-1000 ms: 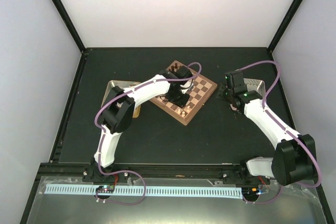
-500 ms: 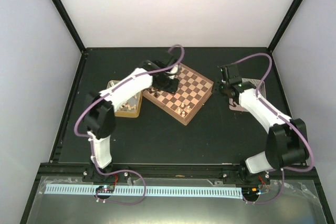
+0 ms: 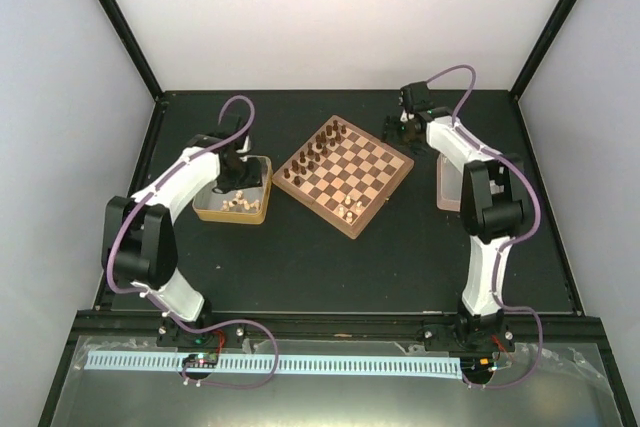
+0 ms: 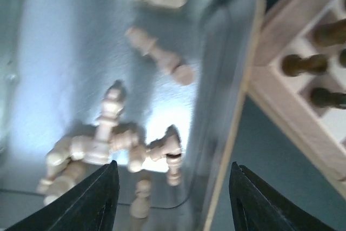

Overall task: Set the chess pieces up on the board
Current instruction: Adjust the chessboard at the center of the board.

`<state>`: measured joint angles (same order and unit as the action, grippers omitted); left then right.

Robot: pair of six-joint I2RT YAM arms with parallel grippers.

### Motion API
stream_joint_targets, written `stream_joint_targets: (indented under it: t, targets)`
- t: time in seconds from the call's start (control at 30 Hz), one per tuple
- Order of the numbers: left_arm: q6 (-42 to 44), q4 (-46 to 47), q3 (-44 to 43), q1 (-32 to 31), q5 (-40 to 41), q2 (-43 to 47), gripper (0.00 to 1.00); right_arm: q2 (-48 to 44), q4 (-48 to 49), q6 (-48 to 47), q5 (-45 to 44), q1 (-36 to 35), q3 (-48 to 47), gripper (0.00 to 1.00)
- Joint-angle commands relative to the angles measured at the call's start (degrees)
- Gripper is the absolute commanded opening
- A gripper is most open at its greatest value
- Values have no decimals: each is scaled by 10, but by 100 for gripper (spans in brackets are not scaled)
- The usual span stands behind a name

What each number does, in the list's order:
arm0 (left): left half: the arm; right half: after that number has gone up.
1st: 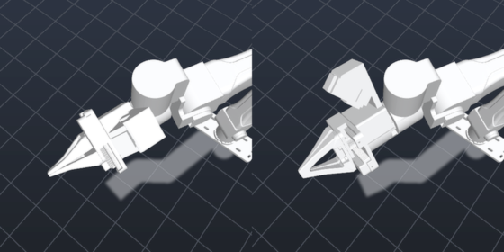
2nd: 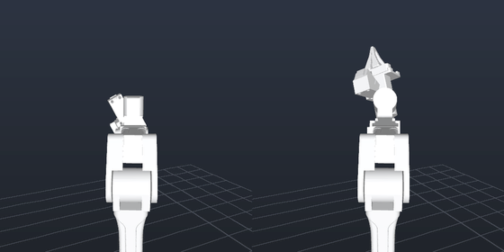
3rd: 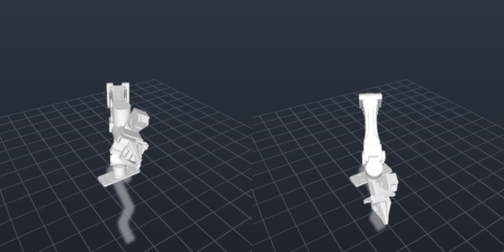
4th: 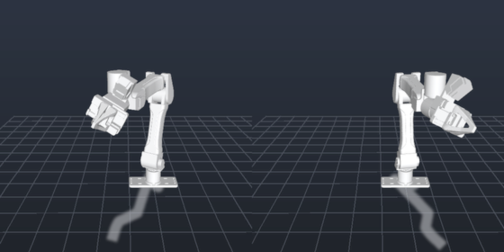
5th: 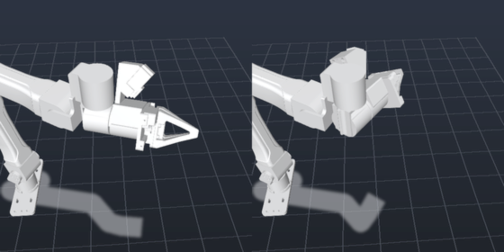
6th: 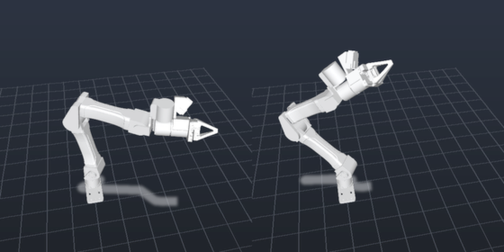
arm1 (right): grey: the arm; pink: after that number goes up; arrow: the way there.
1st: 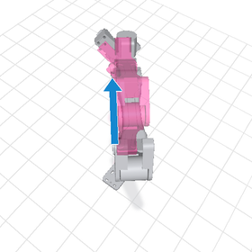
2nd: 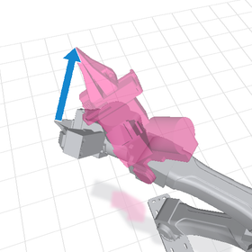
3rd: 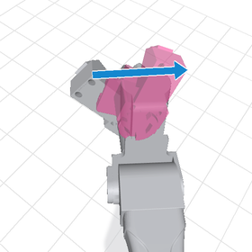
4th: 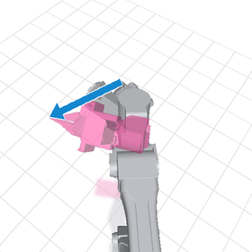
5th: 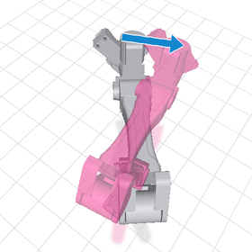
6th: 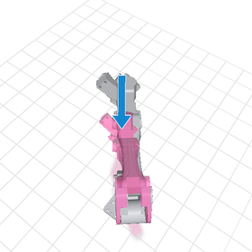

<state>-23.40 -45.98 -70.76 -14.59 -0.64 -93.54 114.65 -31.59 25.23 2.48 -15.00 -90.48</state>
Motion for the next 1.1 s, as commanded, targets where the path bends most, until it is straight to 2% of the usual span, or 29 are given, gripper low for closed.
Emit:
stream_joint_targets:
  t: [0.0,0.2,0.43,0.77,0.93,1.07]
  targets:
    - [-16,17,39,45,-8,35,57,53,-40,-18,44,22,-63,73]
    - [-22,46,96,104,-48,43,57,104,-60,-18,111,29,-87,73]
    - [-19,64,115,145,-84,37,56,114,-75,-18,147,34,-52,72]
    - [-15,81,123,152,-92,29,53,37,-53,-5,133,33,100,60]
    - [-12,91,126,152,-96,20,45,-18,-13,24,121,31,182,51]
    - [-7,96,120,152,-90,15,40,-50,4,40,116,20,212,48]
